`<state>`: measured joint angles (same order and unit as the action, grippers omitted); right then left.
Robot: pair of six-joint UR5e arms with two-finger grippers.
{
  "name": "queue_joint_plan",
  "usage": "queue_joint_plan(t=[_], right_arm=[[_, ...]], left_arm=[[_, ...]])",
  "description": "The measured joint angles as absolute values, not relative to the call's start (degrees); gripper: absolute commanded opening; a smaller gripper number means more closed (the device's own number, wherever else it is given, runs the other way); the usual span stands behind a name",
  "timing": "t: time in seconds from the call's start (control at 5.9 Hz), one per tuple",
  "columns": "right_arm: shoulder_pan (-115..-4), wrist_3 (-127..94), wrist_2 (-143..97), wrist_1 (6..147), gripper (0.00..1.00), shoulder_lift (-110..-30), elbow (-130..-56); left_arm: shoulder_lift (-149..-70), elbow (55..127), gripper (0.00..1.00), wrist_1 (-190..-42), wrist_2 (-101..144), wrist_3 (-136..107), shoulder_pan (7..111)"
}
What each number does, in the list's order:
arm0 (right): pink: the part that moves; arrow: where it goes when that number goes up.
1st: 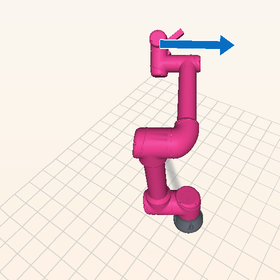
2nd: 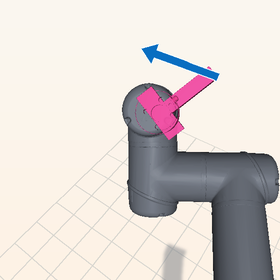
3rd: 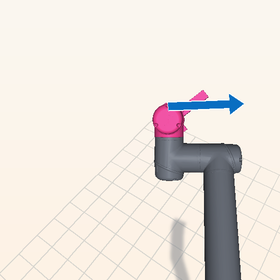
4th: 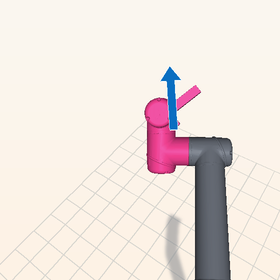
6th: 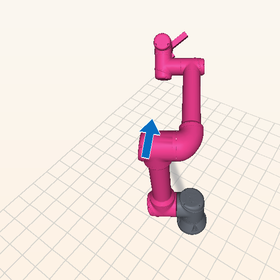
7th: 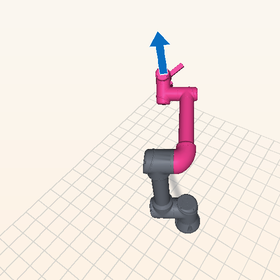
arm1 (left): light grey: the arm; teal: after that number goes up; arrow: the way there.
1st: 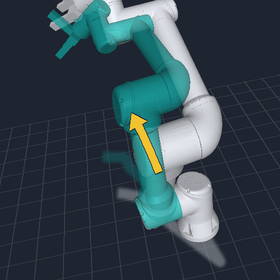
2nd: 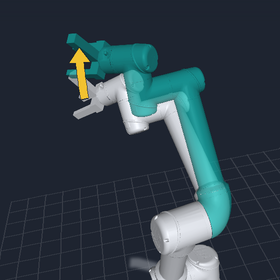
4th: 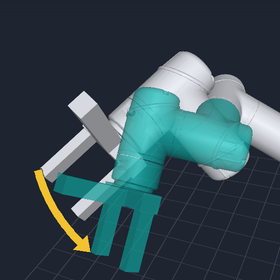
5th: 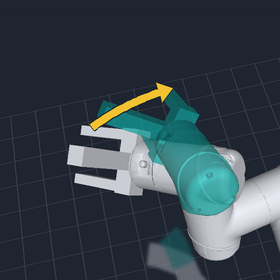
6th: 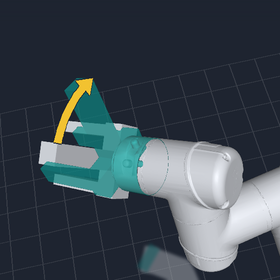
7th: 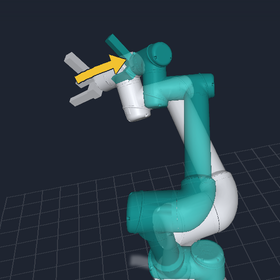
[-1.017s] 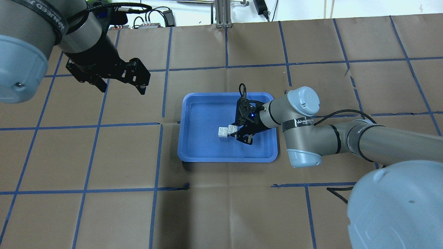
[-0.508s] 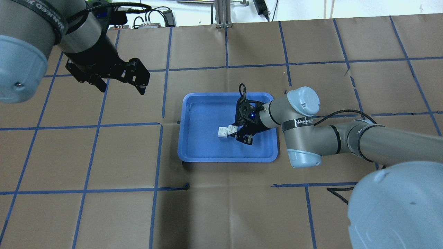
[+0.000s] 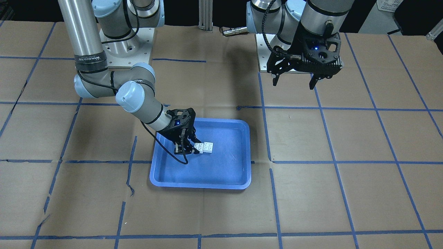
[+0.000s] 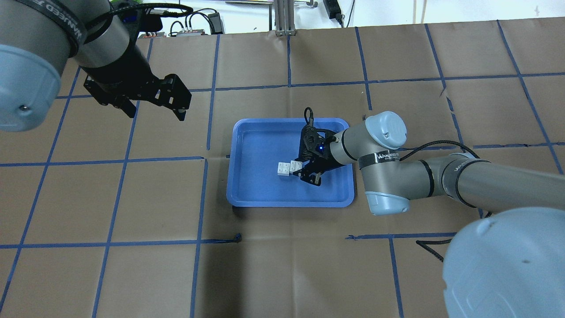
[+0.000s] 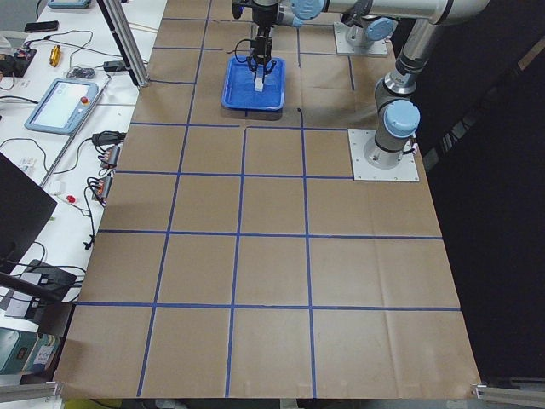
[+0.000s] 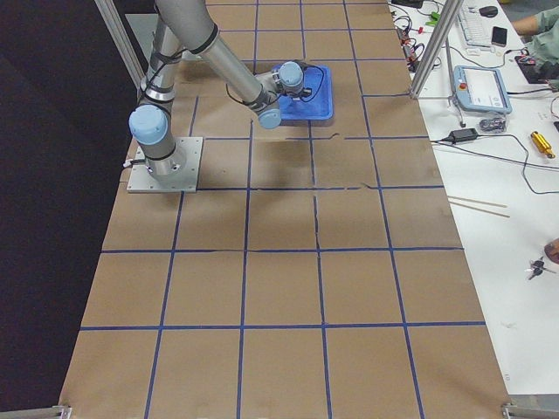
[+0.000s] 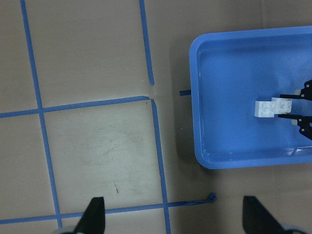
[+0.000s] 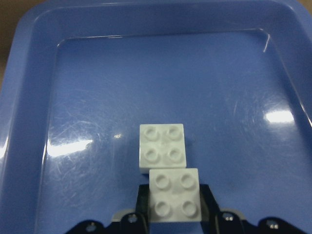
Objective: Assemble white blocks and place on blue tray
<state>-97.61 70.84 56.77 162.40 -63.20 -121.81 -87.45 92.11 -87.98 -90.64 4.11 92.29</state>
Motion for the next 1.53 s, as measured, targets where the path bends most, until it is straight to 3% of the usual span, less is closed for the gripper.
queue_joint_plan(t=[0.51, 0.68, 0.85, 1.53], right_arm=[[-97.6, 70.2, 56.7, 162.3, 0.25, -63.3, -121.8], [-97.6, 70.2, 56.7, 162.3, 0.67, -63.4, -121.9], [-97.6, 69.8, 56.7, 162.3, 1.0, -63.3, -121.9], [-97.6, 66.3, 56.7, 162.3, 1.0, -63.4, -121.7]], left_arm=[[-87.5, 92.1, 0.99, -88.0, -90.7, 4.1, 92.3], [-87.5, 92.1, 0.99, -88.0, -90.7, 4.1, 92.3], [-87.5, 92.1, 0.99, -87.9, -90.7, 4.0, 92.3], [-87.5, 91.9, 0.99, -87.8, -90.7, 4.0, 92.3]])
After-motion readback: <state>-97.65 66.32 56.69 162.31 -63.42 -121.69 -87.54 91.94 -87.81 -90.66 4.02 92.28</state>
